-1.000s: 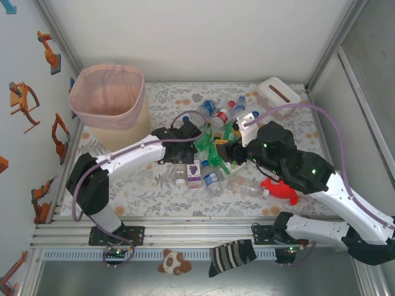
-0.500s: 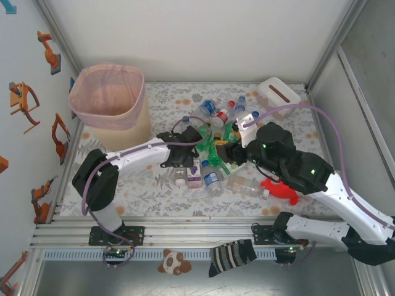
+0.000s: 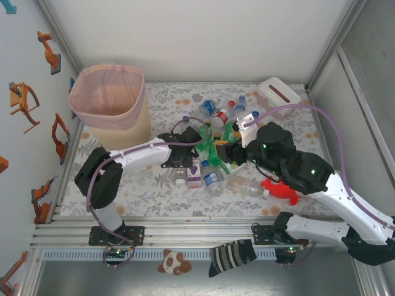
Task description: Put the plastic bottles in the bin
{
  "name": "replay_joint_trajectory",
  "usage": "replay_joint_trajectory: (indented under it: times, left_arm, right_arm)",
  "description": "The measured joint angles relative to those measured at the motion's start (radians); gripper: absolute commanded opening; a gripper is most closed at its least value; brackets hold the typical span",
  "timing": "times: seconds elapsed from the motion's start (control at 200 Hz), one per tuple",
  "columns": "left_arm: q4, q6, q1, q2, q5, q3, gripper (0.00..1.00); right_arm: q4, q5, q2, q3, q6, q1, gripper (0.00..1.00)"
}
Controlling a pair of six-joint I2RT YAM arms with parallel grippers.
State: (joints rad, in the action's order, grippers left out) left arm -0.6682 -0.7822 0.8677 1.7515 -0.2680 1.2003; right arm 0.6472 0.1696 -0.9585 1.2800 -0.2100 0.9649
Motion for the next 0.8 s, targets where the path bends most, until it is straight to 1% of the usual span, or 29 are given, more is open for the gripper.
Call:
replay_joint_trajectory:
  times: [0.541,0.801]
  left_arm:
    - [0.006,-0.003,0.0,0.008,0.003,-0.005,0.44]
    - [0.005,-0.002,0.0,0.008,0.002,-0.005,0.42]
  right_arm:
    - [0.0,0.0,0.0,0.0,-0.001,0.0,0.68]
    - [0.001,0.0,0.007,-0.003,-0.003,0.0,0.68]
